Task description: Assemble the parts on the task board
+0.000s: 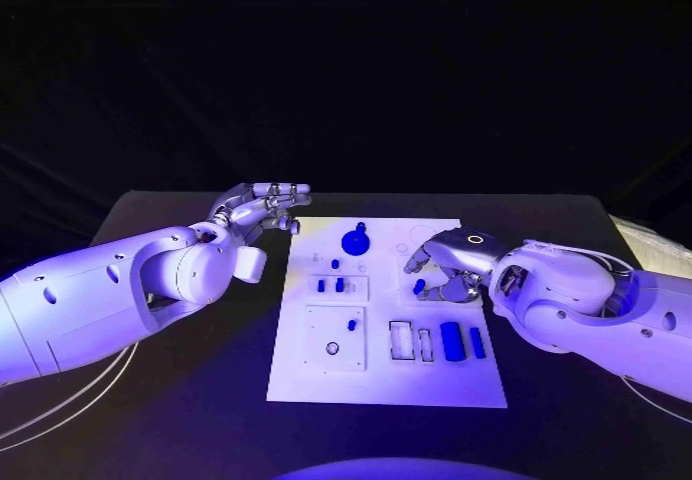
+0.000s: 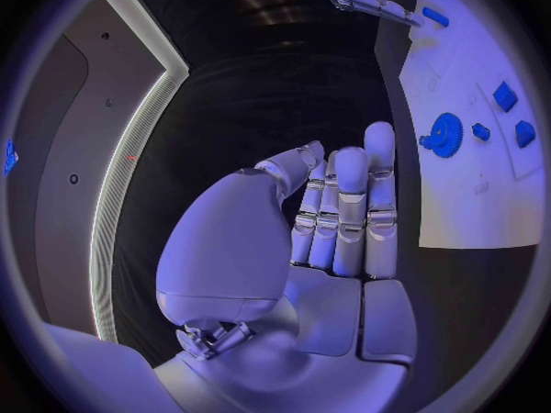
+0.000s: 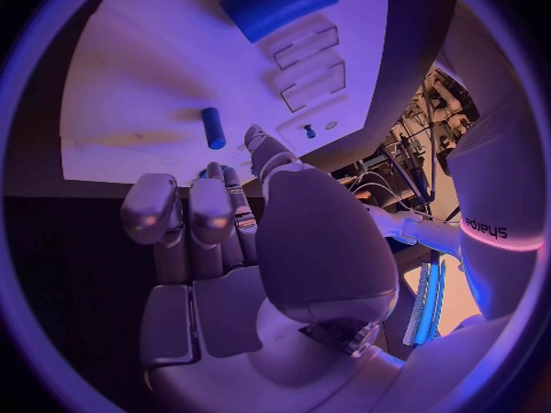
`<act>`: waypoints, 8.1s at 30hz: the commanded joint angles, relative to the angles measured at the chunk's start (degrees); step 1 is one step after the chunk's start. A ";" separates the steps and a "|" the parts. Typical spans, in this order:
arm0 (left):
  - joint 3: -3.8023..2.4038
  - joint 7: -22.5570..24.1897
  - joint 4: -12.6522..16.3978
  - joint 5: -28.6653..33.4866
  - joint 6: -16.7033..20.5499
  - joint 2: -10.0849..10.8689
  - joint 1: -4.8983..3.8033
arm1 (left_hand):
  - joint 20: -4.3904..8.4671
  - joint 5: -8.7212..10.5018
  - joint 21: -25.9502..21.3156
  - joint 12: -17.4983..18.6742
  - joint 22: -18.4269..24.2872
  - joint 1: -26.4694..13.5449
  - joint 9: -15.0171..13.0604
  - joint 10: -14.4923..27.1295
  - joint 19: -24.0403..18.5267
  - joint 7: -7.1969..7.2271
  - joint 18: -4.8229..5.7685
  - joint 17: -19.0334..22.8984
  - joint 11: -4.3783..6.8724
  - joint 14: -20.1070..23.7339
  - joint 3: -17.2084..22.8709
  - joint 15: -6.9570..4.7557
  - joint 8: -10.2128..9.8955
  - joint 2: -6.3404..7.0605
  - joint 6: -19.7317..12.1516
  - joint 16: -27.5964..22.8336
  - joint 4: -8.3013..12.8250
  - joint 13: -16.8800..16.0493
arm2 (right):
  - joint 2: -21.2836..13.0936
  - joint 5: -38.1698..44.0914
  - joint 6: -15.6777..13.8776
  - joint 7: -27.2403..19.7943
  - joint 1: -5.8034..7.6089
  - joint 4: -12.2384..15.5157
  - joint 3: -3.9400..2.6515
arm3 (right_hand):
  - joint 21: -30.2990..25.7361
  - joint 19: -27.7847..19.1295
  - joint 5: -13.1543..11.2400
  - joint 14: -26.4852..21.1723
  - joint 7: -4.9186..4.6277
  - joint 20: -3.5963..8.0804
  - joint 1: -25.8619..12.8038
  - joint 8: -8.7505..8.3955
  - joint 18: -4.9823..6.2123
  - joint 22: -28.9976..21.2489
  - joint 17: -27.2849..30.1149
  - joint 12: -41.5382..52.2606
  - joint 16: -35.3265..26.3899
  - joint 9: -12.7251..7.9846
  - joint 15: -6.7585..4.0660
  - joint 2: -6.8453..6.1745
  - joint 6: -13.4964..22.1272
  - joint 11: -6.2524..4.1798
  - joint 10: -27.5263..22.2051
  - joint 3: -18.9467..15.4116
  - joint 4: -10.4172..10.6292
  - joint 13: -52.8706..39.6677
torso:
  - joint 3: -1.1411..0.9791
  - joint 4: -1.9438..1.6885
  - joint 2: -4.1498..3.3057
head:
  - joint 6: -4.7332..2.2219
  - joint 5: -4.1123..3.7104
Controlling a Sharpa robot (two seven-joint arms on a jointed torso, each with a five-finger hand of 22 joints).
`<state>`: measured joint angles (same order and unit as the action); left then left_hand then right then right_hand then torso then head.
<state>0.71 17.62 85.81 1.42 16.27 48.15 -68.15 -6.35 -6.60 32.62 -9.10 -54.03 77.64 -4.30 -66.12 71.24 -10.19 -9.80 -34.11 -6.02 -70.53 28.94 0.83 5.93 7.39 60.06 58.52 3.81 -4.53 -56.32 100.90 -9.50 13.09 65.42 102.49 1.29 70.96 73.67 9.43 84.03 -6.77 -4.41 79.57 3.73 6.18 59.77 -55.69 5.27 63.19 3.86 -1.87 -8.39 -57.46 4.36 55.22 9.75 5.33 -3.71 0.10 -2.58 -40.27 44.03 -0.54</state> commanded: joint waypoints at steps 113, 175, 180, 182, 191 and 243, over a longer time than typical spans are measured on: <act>-0.02 -0.66 0.26 0.22 -2.48 -0.34 0.62 | -0.07 -0.38 -0.52 -0.63 0.20 0.46 0.09 0.59 -0.27 -0.23 -0.61 0.32 0.00 0.52 -0.63 0.06 0.30 -0.12 -0.32 -0.31 -0.05 -0.03 | 15.89 1.90 3.06 -1.51 -7.16 -0.95 -0.30 | 2.41 2.01 -5.39 1.13 -1.08 -0.64 6.22 0.62 -0.35 3.79 -2.51 0.82 2.87 0.83 0.99 4.18 -9.19 -0.43 14.61 14.22 -2.72 -0.04 | 0.01 -0.15 -0.03 | 1.28 1.72; 0.05 0.48 0.71 0.22 -1.23 1.10 0.73 | -0.11 -0.42 -0.74 -0.91 0.31 0.53 0.10 0.79 -0.33 -0.23 -0.62 0.81 -0.01 0.80 -0.86 0.10 0.41 -0.27 -0.45 -0.57 0.00 -0.03 | -8.55 -14.59 -4.83 12.51 -1.96 12.19 0.70 | 6.86 6.30 8.62 2.67 0.42 0.81 -5.51 3.13 -1.75 10.30 -7.80 21.42 8.29 0.81 -0.90 0.99 -2.96 -2.88 23.01 -8.56 9.26 -10.93 | 0.61 1.61 0.61 | 0.55 -1.95; 0.08 0.69 0.88 0.22 -1.14 0.92 0.73 | -0.11 -0.42 -0.74 -0.92 0.32 0.54 0.10 0.79 -0.33 -0.23 -0.62 0.81 -0.01 0.80 -0.86 0.10 0.42 -0.27 -0.44 -0.56 0.01 -0.03 | -11.23 -13.50 -4.85 17.25 -1.96 12.81 1.60 | 8.62 6.68 9.89 2.58 0.68 0.93 -5.29 5.13 -2.31 12.70 -10.24 39.76 10.73 0.78 -1.70 2.47 -2.71 -3.10 20.11 -13.17 11.40 -31.99 | 0.76 1.98 0.78 | 0.53 -2.46; 0.09 0.70 0.89 0.22 -1.14 0.85 0.73 | -0.11 -0.42 -0.74 -0.92 0.32 0.54 0.10 0.79 -0.33 -0.23 -0.62 0.81 -0.01 0.80 -0.86 0.10 0.42 -0.27 -0.44 -0.56 0.01 -0.03 | -11.73 -13.25 -4.64 18.13 -2.00 12.81 1.89 | 8.93 6.73 9.90 2.60 0.78 1.22 -5.55 5.72 -2.19 13.13 -10.90 43.83 11.35 0.77 -1.16 2.97 -2.55 -3.21 19.71 -14.44 10.96 -37.04 | 0.80 2.06 0.84 | 0.52 -2.55; 0.14 0.65 0.79 0.22 -1.44 0.66 0.84 | -0.11 -0.42 -0.74 -0.92 0.32 0.54 0.10 0.79 -0.33 -0.23 -0.62 0.81 -0.01 0.80 -0.86 0.10 0.42 -0.27 -0.44 -0.56 0.01 -0.03 | -11.95 -11.52 -3.08 19.73 -2.81 12.16 2.46 | 9.10 6.52 9.58 2.47 0.75 0.99 -8.97 7.17 -2.20 13.37 -11.30 46.84 11.86 0.87 -0.97 4.28 -2.27 -3.06 17.98 -17.81 11.43 -42.07 | 0.77 1.92 0.86 | 0.49 -2.86; 0.16 -0.26 0.63 0.22 -2.12 1.06 1.64 | -0.12 -0.41 -0.84 -1.09 0.36 0.45 0.09 0.89 -0.35 -0.25 -0.63 1.05 -0.02 0.92 -1.05 0.10 0.51 -0.28 -0.48 -0.67 -0.02 -0.04 | -6.75 -10.18 -4.44 19.93 -6.72 8.90 2.62 | 11.46 8.46 11.01 3.32 2.42 1.83 -4.53 9.81 -3.00 17.16 -16.84 50.71 15.90 2.85 -2.05 11.91 -6.51 -4.49 20.09 -16.77 10.93 -49.11 | 0.79 2.01 0.90 | 1.49 -2.03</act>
<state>0.90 17.17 86.34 1.43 15.06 49.22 -66.55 -6.35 -6.81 32.16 -9.91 -53.76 77.87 -4.26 -65.71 71.24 -10.38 -9.80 -33.20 -6.03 -70.08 28.29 0.89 6.16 7.16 59.84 58.08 3.80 -4.52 -62.74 89.54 -9.56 32.39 58.86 111.04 3.84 82.28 81.68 20.10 84.03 -4.65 -2.58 73.67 13.06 3.94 74.95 -72.31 55.65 78.80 6.04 -3.50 1.32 -63.31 -0.13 74.91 -7.30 16.29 -52.66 0.93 -0.54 -39.41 45.60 -2.59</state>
